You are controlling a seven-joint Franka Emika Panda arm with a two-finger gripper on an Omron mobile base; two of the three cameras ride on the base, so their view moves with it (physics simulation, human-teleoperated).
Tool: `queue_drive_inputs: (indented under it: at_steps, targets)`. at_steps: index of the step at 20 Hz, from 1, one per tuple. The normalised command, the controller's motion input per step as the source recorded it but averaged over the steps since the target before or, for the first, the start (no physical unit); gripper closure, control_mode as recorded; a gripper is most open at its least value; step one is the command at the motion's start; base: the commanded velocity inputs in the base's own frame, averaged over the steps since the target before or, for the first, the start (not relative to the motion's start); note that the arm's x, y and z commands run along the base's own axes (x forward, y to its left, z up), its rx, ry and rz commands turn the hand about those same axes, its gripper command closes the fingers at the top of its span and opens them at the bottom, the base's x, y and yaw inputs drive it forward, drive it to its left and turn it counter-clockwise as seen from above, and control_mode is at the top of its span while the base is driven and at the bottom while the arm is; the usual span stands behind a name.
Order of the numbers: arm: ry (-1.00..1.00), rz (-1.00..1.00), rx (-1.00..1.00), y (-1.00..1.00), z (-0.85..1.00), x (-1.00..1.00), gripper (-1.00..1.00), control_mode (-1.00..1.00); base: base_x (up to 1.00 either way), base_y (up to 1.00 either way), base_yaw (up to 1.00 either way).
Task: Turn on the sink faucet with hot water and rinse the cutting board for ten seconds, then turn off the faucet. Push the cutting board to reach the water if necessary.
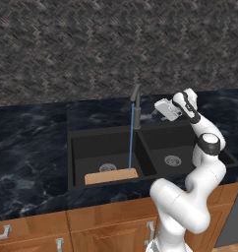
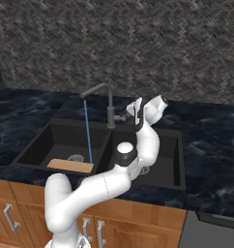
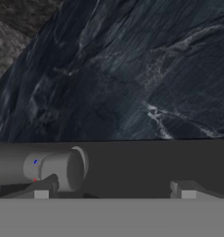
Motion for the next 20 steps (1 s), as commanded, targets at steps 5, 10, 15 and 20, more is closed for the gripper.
queue_drive_inputs:
  at_steps: [5, 10, 15, 20]
  targets:
    - [0.00, 0.00, 0.00, 0.27, -0.16, 0.00, -1.00, -1.00, 0.00, 0.00, 0.00]
    - [0.01, 0.00, 0.00, 0.33, -0.14, 0.00, -1.00, -1.00, 0.00, 0.00, 0.00]
    - [0.02, 0.00, 0.00, 0.35, -0.16, 0.00, -1.00, -1.00, 0.00, 0.00, 0.00]
    - [0.02, 0.00, 0.00, 0.37, -0.19, 0.00, -1.00, -1.00, 0.00, 0.00, 0.00]
